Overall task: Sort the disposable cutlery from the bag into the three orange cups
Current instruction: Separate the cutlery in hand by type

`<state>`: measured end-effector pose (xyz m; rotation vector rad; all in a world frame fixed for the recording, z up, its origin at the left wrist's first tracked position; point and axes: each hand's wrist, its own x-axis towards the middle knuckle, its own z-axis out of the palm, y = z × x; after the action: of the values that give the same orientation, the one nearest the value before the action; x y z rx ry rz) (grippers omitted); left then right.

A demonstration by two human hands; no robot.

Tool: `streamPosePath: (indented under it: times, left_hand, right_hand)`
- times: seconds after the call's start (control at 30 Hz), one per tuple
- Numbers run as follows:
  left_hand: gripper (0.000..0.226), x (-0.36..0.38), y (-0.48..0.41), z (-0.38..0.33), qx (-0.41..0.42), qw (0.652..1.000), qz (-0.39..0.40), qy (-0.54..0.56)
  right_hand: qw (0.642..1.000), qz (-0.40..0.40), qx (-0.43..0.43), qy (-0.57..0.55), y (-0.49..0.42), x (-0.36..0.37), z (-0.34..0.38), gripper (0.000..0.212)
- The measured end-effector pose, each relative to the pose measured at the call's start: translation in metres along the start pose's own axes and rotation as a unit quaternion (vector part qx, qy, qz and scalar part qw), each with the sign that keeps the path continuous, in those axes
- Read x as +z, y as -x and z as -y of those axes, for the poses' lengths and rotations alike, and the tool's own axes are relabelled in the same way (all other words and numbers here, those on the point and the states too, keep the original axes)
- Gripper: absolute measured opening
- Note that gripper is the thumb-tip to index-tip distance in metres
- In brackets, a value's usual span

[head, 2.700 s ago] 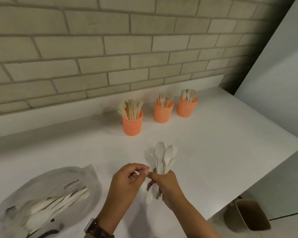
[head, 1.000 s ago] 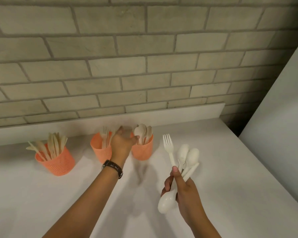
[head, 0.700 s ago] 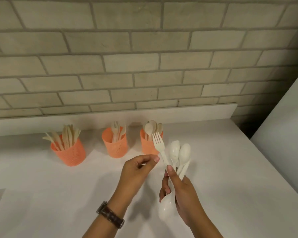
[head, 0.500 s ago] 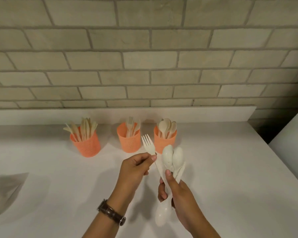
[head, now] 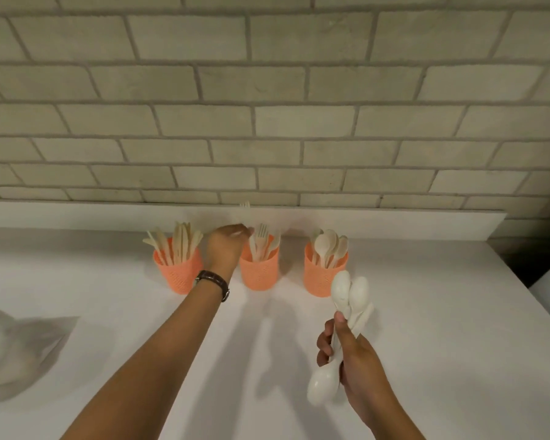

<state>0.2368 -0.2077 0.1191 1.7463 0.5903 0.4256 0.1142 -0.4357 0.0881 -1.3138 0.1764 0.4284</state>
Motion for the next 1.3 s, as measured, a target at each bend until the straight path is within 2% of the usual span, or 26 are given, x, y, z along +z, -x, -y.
streamPosePath:
  times: [0.07,0.13,0.23,0.33,0.53,0.67,0.8,0.93,1.0,1.07,1.1,1.13,1.17,1.2,1.27,1.3]
  left_hand:
    - [0.045,0.008,0.004,0.012,-0.057,0.998,0.027,0.012]
    - [0.056,0.010,0.012,0.023,-0.027,0.999,0.024,-0.018]
    - [0.036,0.008,0.049,0.028,0.092,0.992,0.051,-0.064]
    - [0.028,0.002,0.101,0.032,0.185,0.970,0.140,-0.066]
    - [0.015,-0.011,0.157,0.025,0.253,0.912,0.322,-0.017]
    - [0.028,-0.019,0.153,0.024,0.396,0.838,0.350,-0.138]
    - [0.026,-0.023,0.148,0.013,0.529,0.739,0.350,-0.226]
    - [0.025,-0.022,0.144,-0.004,0.623,0.641,0.349,-0.282]
    - [0.024,-0.020,0.145,-0.011,0.652,0.606,0.347,-0.294]
    - [0.021,-0.017,0.146,-0.013,0.678,0.582,0.341,-0.291]
    - [0.020,-0.015,0.148,-0.014,0.681,0.585,0.342,-0.277]
    - [0.018,-0.014,0.149,-0.015,0.667,0.611,0.347,-0.248]
    - [0.016,-0.012,0.151,-0.016,0.632,0.661,0.350,-0.204]
    - [0.016,-0.010,0.153,-0.020,0.577,0.726,0.346,-0.145]
    - [0.009,-0.004,0.154,-0.033,0.436,0.850,0.295,-0.021]
    - [0.005,0.001,0.151,-0.041,0.370,0.891,0.260,0.026]
  right_hand:
    - [1.000,0.004,0.006,-0.020,-0.001,0.001,0.004,0.036]
    - [0.999,0.005,0.018,-0.048,-0.003,0.002,0.008,0.038]
    - [0.993,0.007,0.038,-0.110,-0.004,0.004,0.014,0.039]
    - [0.981,0.024,0.062,-0.181,-0.005,0.003,0.016,0.039]
    - [0.957,0.128,0.134,-0.225,0.001,0.004,0.017,0.039]
    - [0.944,0.180,0.181,-0.209,0.008,0.006,0.016,0.035]
    - [0.943,0.200,0.176,-0.201,0.011,0.003,0.015,0.030]
    - [0.932,0.215,0.193,-0.217,0.015,0.002,0.019,0.013]
    - [0.932,0.230,0.206,-0.192,0.017,0.000,0.022,0.014]
    - [0.930,0.261,0.210,-0.153,0.017,-0.004,0.022,0.027]
    - [0.927,0.280,0.204,-0.145,0.015,-0.006,0.020,0.038]
    - [0.925,0.288,0.199,-0.149,0.013,-0.009,0.018,0.050]
    - [0.926,0.282,0.197,-0.155,0.011,-0.012,0.017,0.058]
    - [0.933,0.260,0.195,-0.154,0.009,-0.016,0.015,0.061]
    - [0.958,0.174,0.183,-0.135,0.006,-0.022,0.012,0.055]
    - [0.970,0.127,0.169,-0.119,0.006,-0.027,0.010,0.047]
